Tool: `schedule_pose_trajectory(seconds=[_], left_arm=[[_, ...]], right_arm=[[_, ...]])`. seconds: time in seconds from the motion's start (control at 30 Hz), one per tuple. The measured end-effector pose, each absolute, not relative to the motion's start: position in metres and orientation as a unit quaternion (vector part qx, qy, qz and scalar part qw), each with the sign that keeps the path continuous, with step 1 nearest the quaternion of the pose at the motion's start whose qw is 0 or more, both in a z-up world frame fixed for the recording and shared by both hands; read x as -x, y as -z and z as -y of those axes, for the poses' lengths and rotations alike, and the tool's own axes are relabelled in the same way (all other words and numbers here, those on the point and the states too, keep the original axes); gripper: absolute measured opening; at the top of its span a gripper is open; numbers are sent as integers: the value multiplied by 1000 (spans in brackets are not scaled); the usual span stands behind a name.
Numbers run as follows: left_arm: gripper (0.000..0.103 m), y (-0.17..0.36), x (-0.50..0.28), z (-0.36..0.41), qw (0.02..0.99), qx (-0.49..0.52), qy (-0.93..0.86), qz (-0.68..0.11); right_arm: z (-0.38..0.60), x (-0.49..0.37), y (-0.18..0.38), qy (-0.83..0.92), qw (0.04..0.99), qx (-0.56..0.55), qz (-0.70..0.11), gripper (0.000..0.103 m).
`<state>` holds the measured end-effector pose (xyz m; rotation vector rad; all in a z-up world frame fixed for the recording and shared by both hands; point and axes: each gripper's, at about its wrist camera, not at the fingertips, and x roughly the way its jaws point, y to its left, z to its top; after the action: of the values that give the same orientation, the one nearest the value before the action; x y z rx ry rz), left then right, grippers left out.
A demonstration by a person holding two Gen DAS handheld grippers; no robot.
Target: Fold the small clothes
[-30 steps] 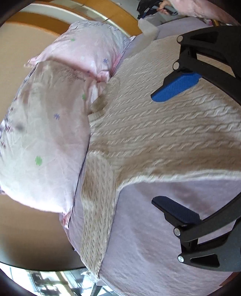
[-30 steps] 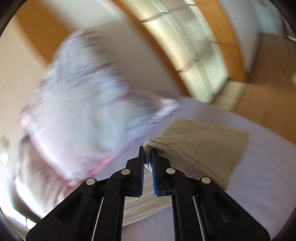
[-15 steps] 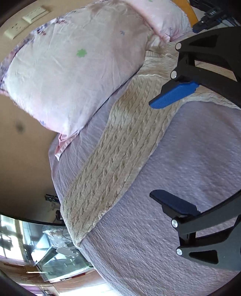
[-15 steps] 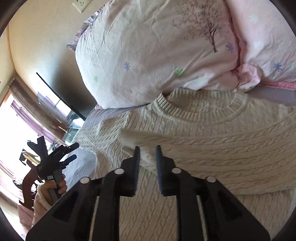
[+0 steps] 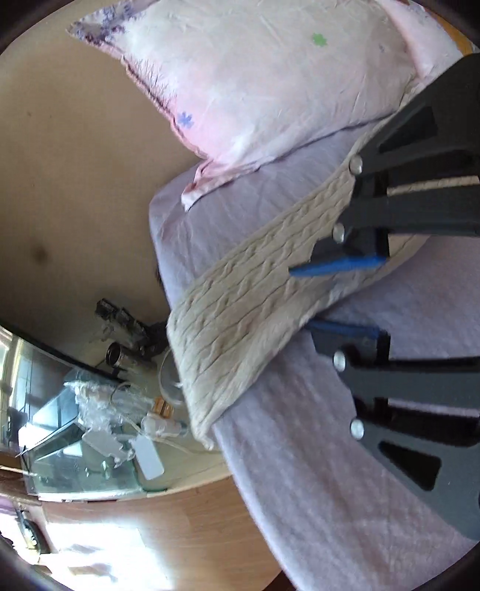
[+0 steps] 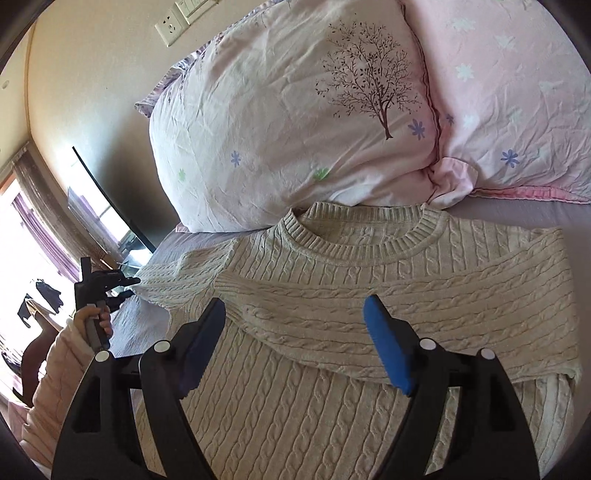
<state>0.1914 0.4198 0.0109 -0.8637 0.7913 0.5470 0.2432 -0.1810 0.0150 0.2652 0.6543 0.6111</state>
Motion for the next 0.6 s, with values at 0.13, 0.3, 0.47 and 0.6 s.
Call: schedule_pose_trajectory(seconds=[0.13, 0.3, 0.47, 0.6], left_arm=[[6, -67, -211, -383, 845, 298, -256, -362], [6, -150, -245, -218, 927, 139, -106, -333], [18, -136, -233, 0, 914, 48, 165, -368], [24, -90, -204, 61, 885, -38, 211, -413]], right_arm=[[208, -244, -17, -277, 899, -147, -306, 79], [254, -241, -18, -248, 903, -192, -294, 79], [291, -238, -8, -231, 893, -245, -298, 79], [314, -246, 13, -222, 872, -283, -333, 79]])
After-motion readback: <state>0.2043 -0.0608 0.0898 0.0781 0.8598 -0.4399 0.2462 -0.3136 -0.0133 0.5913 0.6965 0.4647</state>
